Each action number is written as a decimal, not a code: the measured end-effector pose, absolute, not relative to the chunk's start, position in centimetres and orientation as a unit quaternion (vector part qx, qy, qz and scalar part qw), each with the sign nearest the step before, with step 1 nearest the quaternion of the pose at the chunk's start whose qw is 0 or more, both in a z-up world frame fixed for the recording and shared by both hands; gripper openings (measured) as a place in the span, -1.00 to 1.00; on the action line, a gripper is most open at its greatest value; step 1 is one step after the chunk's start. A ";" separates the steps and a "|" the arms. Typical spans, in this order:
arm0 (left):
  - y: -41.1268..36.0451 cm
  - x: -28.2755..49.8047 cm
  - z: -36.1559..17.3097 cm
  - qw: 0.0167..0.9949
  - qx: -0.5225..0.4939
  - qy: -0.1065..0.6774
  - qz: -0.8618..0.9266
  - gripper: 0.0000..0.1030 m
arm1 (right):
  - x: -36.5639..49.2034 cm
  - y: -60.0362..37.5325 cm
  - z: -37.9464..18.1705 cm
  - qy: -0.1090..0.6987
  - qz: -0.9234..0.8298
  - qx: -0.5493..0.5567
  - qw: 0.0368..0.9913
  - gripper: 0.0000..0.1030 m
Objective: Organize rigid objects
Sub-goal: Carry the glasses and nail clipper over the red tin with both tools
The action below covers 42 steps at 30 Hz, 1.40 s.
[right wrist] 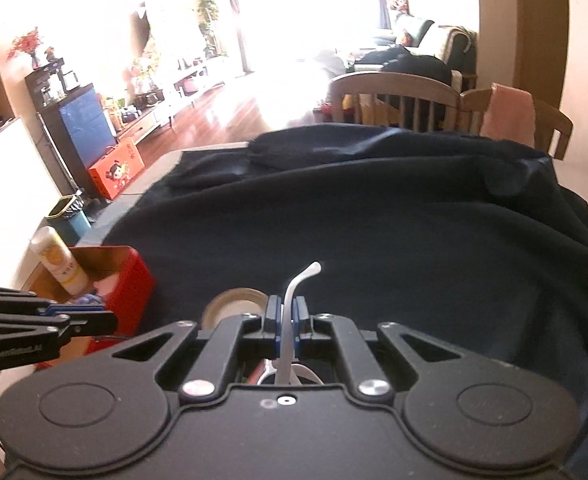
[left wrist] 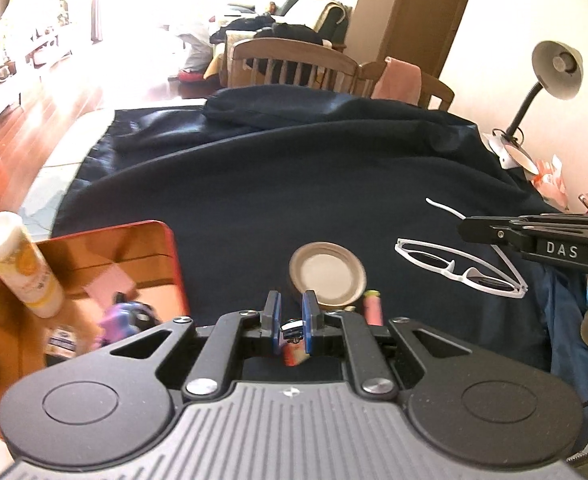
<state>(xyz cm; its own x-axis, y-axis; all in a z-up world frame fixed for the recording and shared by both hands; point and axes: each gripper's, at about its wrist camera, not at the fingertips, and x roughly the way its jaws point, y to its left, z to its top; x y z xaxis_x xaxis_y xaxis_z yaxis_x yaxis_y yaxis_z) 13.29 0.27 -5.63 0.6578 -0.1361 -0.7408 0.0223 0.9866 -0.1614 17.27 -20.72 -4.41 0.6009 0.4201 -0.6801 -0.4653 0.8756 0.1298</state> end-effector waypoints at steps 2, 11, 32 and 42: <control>1.5 12.9 -5.3 0.909 -0.071 0.408 -0.040 -0.80 | 17.0 -19.4 -4.1 0.369 0.253 -0.029 0.894 -0.90; 6.7 11.3 -4.7 0.912 -0.075 0.404 -0.018 -0.80 | 15.5 -12.7 -3.3 0.353 0.297 -0.034 0.887 -0.90; 16.1 10.6 -6.5 0.912 -0.074 0.402 0.032 -0.80 | 15.6 0.2 -6.1 0.343 0.347 -0.111 0.866 -0.90; 17.1 12.1 -8.5 0.911 -0.042 0.409 0.035 -0.80 | 16.0 2.4 -8.1 0.348 0.339 -0.144 0.862 -0.90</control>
